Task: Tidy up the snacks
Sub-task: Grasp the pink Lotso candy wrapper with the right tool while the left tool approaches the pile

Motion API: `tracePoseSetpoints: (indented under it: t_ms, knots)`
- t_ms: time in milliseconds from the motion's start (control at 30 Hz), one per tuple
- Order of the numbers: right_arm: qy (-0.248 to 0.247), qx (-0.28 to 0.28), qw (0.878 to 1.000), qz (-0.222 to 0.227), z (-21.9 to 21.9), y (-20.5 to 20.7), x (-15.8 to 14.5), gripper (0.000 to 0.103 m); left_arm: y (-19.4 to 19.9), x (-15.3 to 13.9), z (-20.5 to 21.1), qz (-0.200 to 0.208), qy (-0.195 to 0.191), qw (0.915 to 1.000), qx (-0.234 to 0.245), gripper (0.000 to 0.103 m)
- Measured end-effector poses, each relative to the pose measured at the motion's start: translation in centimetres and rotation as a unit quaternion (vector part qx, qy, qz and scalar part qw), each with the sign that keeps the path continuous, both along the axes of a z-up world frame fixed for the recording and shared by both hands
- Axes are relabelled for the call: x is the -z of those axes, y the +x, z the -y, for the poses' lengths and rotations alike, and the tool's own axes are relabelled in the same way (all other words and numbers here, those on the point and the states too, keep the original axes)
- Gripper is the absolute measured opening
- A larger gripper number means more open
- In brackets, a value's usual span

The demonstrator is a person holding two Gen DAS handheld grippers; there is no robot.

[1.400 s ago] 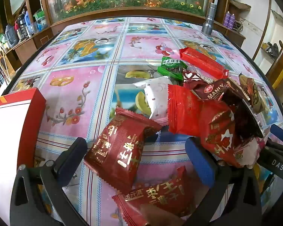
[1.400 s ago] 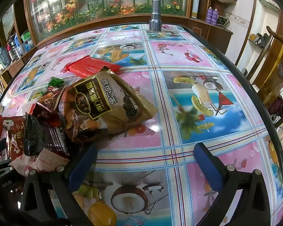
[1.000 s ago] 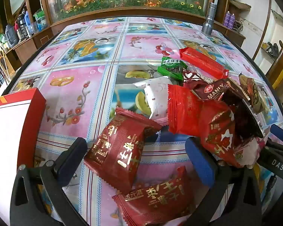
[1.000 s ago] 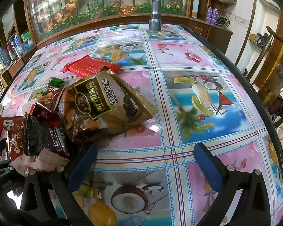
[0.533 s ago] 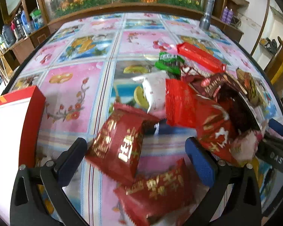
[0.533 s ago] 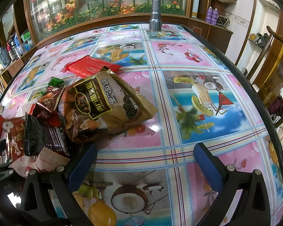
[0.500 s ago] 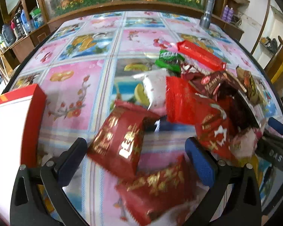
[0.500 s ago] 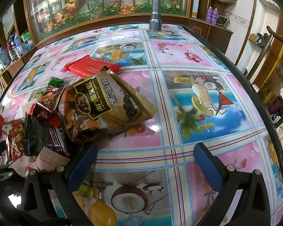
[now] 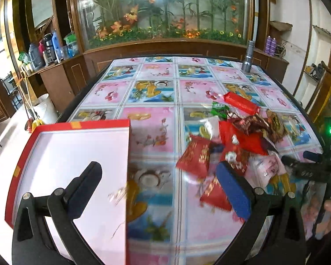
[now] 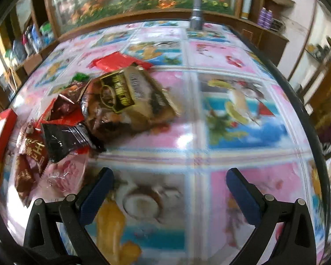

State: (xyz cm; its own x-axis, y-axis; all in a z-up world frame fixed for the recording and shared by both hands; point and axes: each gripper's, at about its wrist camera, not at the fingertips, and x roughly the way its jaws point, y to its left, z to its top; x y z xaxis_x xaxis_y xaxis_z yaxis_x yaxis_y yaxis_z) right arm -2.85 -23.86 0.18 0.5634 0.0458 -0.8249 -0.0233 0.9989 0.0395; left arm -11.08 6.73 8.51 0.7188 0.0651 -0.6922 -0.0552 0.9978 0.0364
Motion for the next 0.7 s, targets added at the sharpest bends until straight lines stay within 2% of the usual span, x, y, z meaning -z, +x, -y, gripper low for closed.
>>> tracePoseSetpoints:
  t_ms: [67, 133, 200, 267, 367, 467, 533, 600, 700]
  knots:
    - [0.062, -0.022, 0.998, 0.023, 1.3, -1.6, -0.7, 0.103, -1.1, 0.3, 0.0, 0.002, 0.005, 0.9999, 0.014, 0.103]
    - [0.138, -0.049, 0.988, 0.043, 2.3, -2.6, -1.5, 0.103, -2.0, 0.7, 0.5, 0.0, 0.006, 0.9995, 0.031, 0.103]
    - [0.176, -0.051, 0.981, 0.062, 2.7, -3.3, -1.9, 0.103, -2.7, 1.1, 0.9, 0.001, 0.005, 0.9992, 0.041, 0.103]
    - [0.167, -0.052, 0.983, 0.064, 1.9, -3.7, -2.0, 0.103, -2.9, 1.8, 1.5, -0.008, 0.0, 0.9986, 0.053, 0.103]
    - [0.14, -0.065, 0.987, 0.043, -0.7, -3.5, -1.7, 0.103, -3.0, 2.3, 1.8, -0.023, -0.001, 0.9981, 0.057, 0.103]
    - [0.139, -0.053, 0.989, 0.026, -2.9, -3.3, -1.5, 0.103, -4.2, 1.6, 1.5, 0.002, 0.033, 0.9979, 0.057, 0.103]
    - [0.135, -0.037, 0.99, -0.001, -4.1, -2.9, -1.1, 0.101, -4.9, 0.9, 1.0, 0.021, 0.052, 0.9969, 0.055, 0.103]
    - [0.141, -0.03, 0.99, -0.011, -4.8, -2.1, -0.7, 0.101, -5.0, 0.3, 0.7, 0.028, 0.057, 0.9963, 0.058, 0.103]
    - [0.111, -0.022, 0.993, -0.012, -6.8, -1.4, -0.6, 0.095, -4.9, -0.2, 0.4, 0.03, 0.051, 0.9962, 0.064, 0.103]
